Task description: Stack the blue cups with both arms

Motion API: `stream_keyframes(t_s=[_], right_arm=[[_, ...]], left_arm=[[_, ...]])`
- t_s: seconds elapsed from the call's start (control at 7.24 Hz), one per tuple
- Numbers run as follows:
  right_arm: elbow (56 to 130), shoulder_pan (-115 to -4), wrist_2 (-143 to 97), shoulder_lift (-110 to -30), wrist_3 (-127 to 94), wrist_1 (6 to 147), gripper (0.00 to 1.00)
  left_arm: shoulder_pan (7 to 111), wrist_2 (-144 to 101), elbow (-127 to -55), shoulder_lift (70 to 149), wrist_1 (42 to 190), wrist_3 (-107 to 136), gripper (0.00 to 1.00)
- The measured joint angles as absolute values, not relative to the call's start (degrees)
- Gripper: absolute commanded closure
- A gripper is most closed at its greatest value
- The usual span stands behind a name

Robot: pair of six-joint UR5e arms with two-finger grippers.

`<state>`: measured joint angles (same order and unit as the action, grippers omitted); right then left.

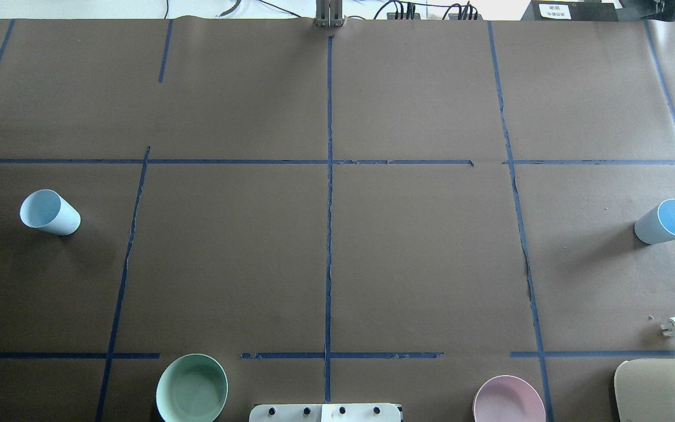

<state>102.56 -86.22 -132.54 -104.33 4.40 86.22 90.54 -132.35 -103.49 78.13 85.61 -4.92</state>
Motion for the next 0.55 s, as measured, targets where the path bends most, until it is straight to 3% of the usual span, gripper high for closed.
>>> stream_keyframes(t_s=[0.55], right_arm=[[102.56,-86.22,-133.34,-103.99,4.31,85.74,0.00]], left_arm=[[88.92,-132.27,-103.61,79.09,86.73,-4.58,0.00]])
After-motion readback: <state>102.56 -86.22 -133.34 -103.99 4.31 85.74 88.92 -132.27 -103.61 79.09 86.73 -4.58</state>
